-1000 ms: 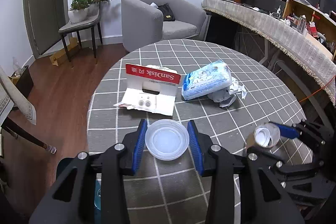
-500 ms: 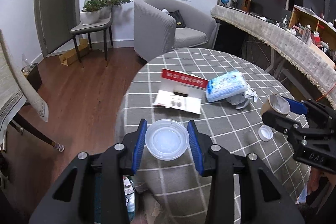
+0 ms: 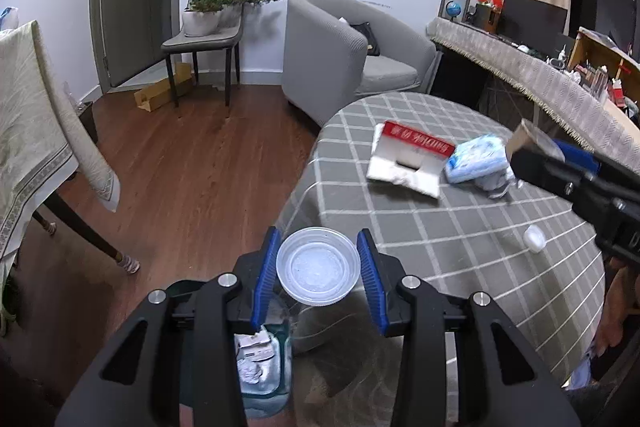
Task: Collect trash
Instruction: 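Carry the clear lid and tape roll over the teal bin, then open the left tool to drop the lid while the right tool releases the tape roll, then withdraw both open tools from the bin back over the table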
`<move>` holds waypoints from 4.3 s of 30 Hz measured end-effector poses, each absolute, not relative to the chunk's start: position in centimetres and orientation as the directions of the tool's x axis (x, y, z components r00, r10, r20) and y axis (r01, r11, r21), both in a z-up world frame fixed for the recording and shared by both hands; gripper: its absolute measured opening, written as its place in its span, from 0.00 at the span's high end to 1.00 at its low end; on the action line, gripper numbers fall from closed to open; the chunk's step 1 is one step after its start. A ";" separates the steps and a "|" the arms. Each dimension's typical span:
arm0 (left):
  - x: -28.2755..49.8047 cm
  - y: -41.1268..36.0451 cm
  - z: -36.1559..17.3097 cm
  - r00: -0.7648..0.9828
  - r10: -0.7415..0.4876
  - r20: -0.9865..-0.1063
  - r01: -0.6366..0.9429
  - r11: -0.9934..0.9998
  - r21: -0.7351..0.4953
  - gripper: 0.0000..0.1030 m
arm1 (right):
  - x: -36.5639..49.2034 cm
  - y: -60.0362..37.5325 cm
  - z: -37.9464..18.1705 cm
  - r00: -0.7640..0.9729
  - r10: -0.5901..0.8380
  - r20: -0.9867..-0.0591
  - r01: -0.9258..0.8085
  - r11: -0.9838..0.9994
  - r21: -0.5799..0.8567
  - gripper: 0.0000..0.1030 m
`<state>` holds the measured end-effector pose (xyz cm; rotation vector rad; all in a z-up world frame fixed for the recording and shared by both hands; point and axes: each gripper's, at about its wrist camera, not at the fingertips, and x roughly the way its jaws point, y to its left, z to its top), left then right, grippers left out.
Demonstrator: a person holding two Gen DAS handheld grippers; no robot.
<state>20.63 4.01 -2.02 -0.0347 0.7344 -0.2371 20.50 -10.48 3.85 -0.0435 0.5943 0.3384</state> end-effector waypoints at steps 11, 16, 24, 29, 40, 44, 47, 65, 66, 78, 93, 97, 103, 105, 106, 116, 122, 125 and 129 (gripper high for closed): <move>20.4 9.0 -4.2 0.682 -0.217 -0.699 0.134 0.976 -0.172 0.59 | 20.3 -5.2 3.4 0.744 0.376 -0.552 -0.418 0.907 0.055 0.43; 20.5 10.5 -5.4 0.665 -0.191 -0.722 0.109 0.981 -0.159 0.59 | 21.2 -3.2 2.4 0.731 0.390 -0.560 -0.431 0.900 0.064 0.43; 20.7 13.5 -9.2 0.583 -0.188 -0.790 0.072 0.981 -0.181 0.59 | 21.5 0.0 2.5 0.696 0.459 -0.552 -0.483 0.868 0.112 0.43; 20.9 15.1 -12.8 0.499 -0.174 -0.849 0.047 0.984 -0.174 0.59 | 21.5 3.2 1.8 0.656 0.494 -0.570 -0.529 0.840 0.120 0.43; 20.1 17.2 -20.4 0.312 -0.163 -0.936 0.030 0.986 -0.162 0.59 | 22.5 8.6 -1.6 0.539 0.530 -0.655 -0.579 0.798 0.170 0.43; 19.9 18.2 -21.9 0.268 -0.171 -0.948 0.009 0.984 -0.175 0.58 | 23.2 9.8 -3.1 0.486 0.541 -0.686 -0.581 0.787 0.208 0.43; 19.6 18.6 -22.1 0.270 -0.153 -0.951 0.005 0.988 -0.157 0.53 | 23.3 10.8 -4.2 0.462 0.531 -0.711 -0.587 0.783 0.204 0.43; 18.4 23.1 -17.0 0.424 -0.122 -0.897 -0.049 0.986 -0.157 0.45 | 25.3 14.2 -11.3 0.361 0.440 -0.822 -0.550 0.813 0.192 0.43; 18.3 23.4 -16.4 0.437 -0.121 -0.891 -0.052 0.986 -0.159 0.45 | 25.5 14.2 -11.6 0.357 0.434 -0.827 -0.547 0.815 0.192 0.43; 17.0 24.4 -10.0 0.576 -0.091 -0.813 -0.037 0.990 -0.137 0.53 | 26.7 15.7 -17.1 0.274 0.367 -0.889 -0.529 0.830 0.179 0.43; 15.2 23.5 -3.3 0.686 -0.128 -0.716 0.003 0.985 -0.173 0.64 | 26.3 15.9 -24.7 0.141 0.246 -0.959 -0.528 0.838 0.137 0.43; 15.4 22.7 -2.3 0.698 -0.150 -0.700 0.022 0.982 -0.189 0.64 | 25.7 15.2 -26.9 0.125 0.187 -0.974 -0.540 0.837 0.092 0.43; 15.2 21.7 -0.9 0.717 -0.168 -0.677 0.041 0.979 -0.199 0.64 | 25.4 14.6 -27.6 0.129 0.174 -0.976 -0.548 0.833 0.076 0.36; 15.2 21.5 -0.3 0.724 -0.171 -0.669 0.044 0.978 -0.202 0.64 | 25.1 14.5 -27.3 0.146 0.181 -0.973 -0.564 0.823 0.069 0.29; 15.2 21.5 -0.1 0.726 -0.171 -0.666 0.044 0.978 -0.203 0.64 | 25.0 14.5 -27.0 0.150 0.189 -0.970 -0.571 0.818 0.071 0.28; 15.4 20.7 1.9 0.756 -0.146 -0.638 0.036 0.983 -0.182 0.64 | 24.1 15.0 -21.1 0.220 0.324 -0.920 -0.627 0.770 0.121 0.24; 15.7 20.4 3.0 0.770 -0.140 -0.623 0.030 0.983 -0.184 0.64 | 22.8 15.4 -15.1 0.301 0.418 -0.857 -0.684 0.721 0.111 0.23; 15.7 20.1 3.5 0.779 -0.138 -0.611 0.029 0.983 -0.184 0.63 | 22.6 14.8 -12.6 0.317 0.475 -0.821 -0.685 0.713 0.149 0.21; 15.7 19.6 4.5 0.794 -0.126 -0.595 0.026 0.984 -0.174 0.58 | 22.5 13.9 -9.7 0.355 0.520 -0.777 -0.688 0.708 0.160 0.21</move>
